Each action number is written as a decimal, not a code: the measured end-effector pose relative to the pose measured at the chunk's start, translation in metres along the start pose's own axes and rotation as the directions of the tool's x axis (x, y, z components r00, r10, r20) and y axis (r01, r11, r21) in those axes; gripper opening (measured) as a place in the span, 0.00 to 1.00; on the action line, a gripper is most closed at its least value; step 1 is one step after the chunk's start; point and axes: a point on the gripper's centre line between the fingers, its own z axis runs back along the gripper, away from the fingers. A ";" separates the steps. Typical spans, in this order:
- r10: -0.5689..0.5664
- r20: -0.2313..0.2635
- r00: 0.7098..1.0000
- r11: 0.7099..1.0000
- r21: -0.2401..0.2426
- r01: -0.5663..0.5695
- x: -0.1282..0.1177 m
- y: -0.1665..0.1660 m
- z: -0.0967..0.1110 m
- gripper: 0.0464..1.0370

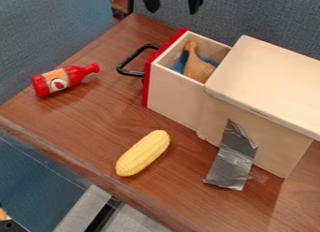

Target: Close the drawer

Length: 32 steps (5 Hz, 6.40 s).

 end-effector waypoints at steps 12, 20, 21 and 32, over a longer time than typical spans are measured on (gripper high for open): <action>-0.182 -0.153 0.971 0.975 0.100 0.199 0.015 0.167 -0.094 0.96; -0.285 -0.078 0.955 0.954 0.076 0.290 0.024 0.104 -0.130 0.96; -0.307 -0.095 0.947 0.948 0.060 0.314 0.017 0.089 -0.140 0.96; -0.063 -0.041 0.997 0.998 -0.004 0.062 -0.054 0.116 -0.016 0.96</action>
